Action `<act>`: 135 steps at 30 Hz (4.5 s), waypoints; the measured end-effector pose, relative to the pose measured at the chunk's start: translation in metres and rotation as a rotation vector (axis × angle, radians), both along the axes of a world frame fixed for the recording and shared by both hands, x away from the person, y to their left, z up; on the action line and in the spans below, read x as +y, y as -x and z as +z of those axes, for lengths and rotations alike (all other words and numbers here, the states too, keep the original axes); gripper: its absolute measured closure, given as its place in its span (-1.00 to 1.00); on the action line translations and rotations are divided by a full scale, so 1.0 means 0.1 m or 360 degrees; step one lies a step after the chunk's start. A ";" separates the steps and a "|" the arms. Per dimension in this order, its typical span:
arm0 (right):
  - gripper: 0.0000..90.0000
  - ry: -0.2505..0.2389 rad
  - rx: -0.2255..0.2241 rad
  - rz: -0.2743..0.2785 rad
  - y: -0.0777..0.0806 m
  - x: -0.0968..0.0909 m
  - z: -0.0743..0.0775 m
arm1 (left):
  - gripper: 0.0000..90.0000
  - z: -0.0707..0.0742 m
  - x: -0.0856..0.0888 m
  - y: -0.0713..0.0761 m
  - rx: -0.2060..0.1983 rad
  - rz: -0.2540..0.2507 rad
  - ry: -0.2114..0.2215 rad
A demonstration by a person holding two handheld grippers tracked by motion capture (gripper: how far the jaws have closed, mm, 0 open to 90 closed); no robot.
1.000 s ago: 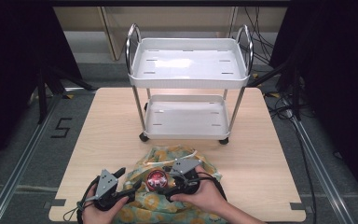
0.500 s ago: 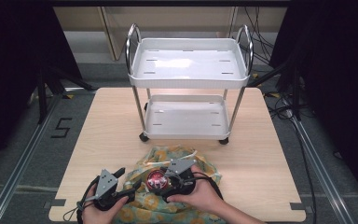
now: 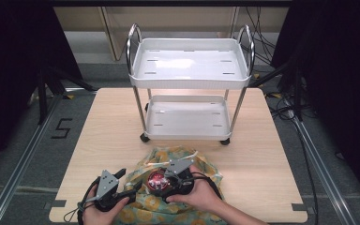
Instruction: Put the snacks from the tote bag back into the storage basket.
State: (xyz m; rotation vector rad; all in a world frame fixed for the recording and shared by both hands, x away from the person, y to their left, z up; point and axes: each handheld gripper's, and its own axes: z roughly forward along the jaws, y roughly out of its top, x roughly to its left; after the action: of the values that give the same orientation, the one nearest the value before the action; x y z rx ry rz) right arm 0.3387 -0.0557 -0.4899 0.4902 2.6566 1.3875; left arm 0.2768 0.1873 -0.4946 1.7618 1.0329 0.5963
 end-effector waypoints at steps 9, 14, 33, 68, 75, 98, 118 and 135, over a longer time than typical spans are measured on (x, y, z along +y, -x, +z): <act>-0.47 0.0019 -0.0008 0.0003 0.00 0.02 -0.02 | -0.41 0.00 -0.01 0.00 0.0005 0.0006 0.0005; -0.44 0.0023 -0.0026 0.0000 0.01 0.04 -0.03 | -0.41 -0.01 0.00 0.00 0.0006 -0.0006 0.0002; -0.42 0.0002 -0.0091 -0.0035 0.06 0.04 -0.03 | -0.41 -0.01 -0.01 0.00 0.0002 0.0000 0.0014; -0.42 0.0002 -0.0072 -0.0122 0.03 -0.04 0.19 | -0.41 -0.01 0.00 -0.01 -0.0001 -0.0005 -0.0009; -0.42 -0.0001 -0.0079 -0.0132 0.04 -0.07 0.22 | -0.41 -0.01 -0.01 -0.01 0.0000 -0.0015 -0.0013; -0.42 -0.0054 -0.0084 -0.0151 0.04 -0.11 0.34 | -0.41 -0.02 0.00 -0.02 0.0001 -0.0008 -0.0010; -0.42 -0.0076 -0.0102 -0.0169 0.02 -0.15 0.42 | -0.41 -0.02 -0.01 -0.01 0.0002 -0.0005 -0.0012; -0.42 -0.0111 -0.0121 -0.0201 0.00 -0.18 0.48 | -0.41 -0.02 -0.01 -0.01 0.0002 -0.0003 -0.0013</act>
State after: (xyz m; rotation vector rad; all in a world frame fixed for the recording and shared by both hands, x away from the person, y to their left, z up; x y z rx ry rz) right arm 0.3384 -0.0740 -0.4422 0.5886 2.4787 1.4351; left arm 0.2778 0.1864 -0.4961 1.7705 1.0307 0.5988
